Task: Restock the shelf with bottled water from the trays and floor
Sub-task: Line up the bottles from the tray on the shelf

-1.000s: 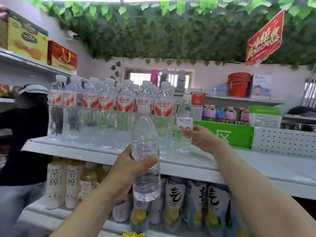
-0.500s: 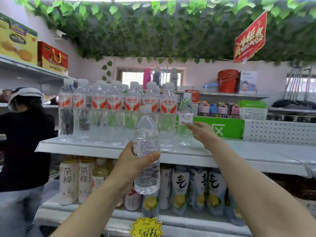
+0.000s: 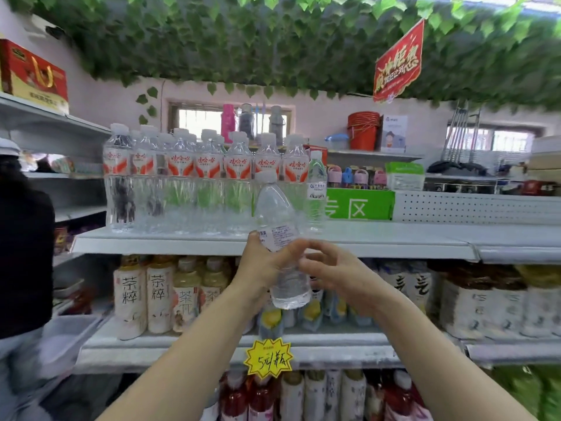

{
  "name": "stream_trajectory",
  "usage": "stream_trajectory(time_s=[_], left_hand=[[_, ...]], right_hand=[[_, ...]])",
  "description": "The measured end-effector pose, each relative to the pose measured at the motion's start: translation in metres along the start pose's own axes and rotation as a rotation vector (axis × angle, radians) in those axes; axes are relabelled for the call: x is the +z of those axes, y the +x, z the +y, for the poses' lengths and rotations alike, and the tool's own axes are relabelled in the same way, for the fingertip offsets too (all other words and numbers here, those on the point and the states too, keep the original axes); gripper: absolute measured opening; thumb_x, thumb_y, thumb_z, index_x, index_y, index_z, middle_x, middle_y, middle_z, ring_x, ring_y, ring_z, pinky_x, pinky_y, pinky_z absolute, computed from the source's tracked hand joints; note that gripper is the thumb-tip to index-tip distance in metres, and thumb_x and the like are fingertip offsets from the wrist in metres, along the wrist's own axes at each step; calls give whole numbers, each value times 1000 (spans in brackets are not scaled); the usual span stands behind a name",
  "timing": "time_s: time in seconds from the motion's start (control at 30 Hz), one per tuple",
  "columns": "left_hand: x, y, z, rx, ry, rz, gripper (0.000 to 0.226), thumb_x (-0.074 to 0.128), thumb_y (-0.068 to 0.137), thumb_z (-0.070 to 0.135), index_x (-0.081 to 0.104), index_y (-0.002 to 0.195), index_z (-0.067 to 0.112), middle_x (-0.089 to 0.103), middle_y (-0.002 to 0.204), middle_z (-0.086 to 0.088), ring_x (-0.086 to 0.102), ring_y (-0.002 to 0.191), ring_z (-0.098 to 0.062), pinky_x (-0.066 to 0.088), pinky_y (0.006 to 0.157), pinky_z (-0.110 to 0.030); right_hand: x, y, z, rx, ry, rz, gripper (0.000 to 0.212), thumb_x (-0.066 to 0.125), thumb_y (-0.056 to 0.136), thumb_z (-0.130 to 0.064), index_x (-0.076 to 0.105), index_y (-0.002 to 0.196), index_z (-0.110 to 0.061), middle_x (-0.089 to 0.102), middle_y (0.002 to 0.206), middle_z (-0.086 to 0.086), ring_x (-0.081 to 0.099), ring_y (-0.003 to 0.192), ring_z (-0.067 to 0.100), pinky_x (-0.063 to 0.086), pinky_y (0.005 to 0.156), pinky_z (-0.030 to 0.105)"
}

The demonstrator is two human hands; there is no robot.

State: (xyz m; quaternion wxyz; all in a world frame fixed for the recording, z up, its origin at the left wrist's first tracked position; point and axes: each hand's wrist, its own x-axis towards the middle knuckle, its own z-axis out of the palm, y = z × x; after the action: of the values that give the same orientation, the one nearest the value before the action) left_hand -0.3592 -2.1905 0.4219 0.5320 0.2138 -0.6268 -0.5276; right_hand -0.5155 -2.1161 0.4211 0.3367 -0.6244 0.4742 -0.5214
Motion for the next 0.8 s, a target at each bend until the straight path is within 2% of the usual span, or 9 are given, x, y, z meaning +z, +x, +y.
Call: stream_trajectory(time_s=[0.07,0.1,0.27,0.33,0.4,0.5,0.63,0.77,0.8], left_hand=[[8,-2,3,-57,0,-45,111,94,48,60,49,129,0,70,110,-20,72,96,-34,60,81,-53],[13,-3,4,-79,-19,-47,109,93,51,59,47,130,0,69,111,-21,72,95,-35,60,79,-55],[38,-15,10,-236,-162,-172,75,77,78,52,44,130,9,69,116,-19,73,96,-34,60,80,-52],[43,-17,9,-231,-192,-264,41,68,92,33,54,121,9,72,112,-16,73,95,-29,60,83,-46],[48,-18,7,-197,-162,-308,29,66,94,18,60,121,8,72,115,-18,71,100,-30,57,92,-49],[61,-10,3,-138,-144,-252,43,74,86,16,59,126,9,73,110,-17,70,98,-32,57,90,-47],[83,5,4,-100,-144,-196,71,83,64,23,53,128,14,76,102,-13,74,87,-31,60,78,-47],[105,27,-2,-71,-121,-166,61,82,74,13,53,128,16,77,96,-8,75,86,-31,60,71,-46],[110,34,-3,-60,-119,-159,60,82,75,13,53,127,17,77,96,-8,75,86,-30,59,69,-44]], right_hand=[[13,-17,3,-28,-60,15,47,78,88,-15,59,127,-34,77,107,-8,71,103,7,55,87,23],[18,-20,8,-43,-80,49,50,80,86,-13,60,127,-32,77,106,-6,72,103,9,55,87,23],[15,-37,24,-49,-79,265,52,88,78,-17,62,123,-18,77,111,1,72,104,15,58,91,29],[0,-45,29,-5,-25,318,58,90,76,-20,59,125,-16,76,113,2,72,108,18,57,93,35],[-15,-52,28,11,1,310,58,89,78,-19,57,126,-14,76,114,4,72,109,20,57,84,27],[-32,-54,26,-3,55,243,53,84,83,-14,57,129,-13,76,115,8,72,109,23,55,78,21],[-56,-40,24,-42,62,192,45,81,85,-22,66,126,-8,75,118,12,70,113,31,56,99,46],[-88,-23,22,-87,7,207,36,79,86,-24,73,117,-9,76,111,12,73,103,29,59,86,36],[-96,-17,21,-103,1,203,38,81,83,-27,73,117,-11,77,110,11,73,103,28,59,89,38]])
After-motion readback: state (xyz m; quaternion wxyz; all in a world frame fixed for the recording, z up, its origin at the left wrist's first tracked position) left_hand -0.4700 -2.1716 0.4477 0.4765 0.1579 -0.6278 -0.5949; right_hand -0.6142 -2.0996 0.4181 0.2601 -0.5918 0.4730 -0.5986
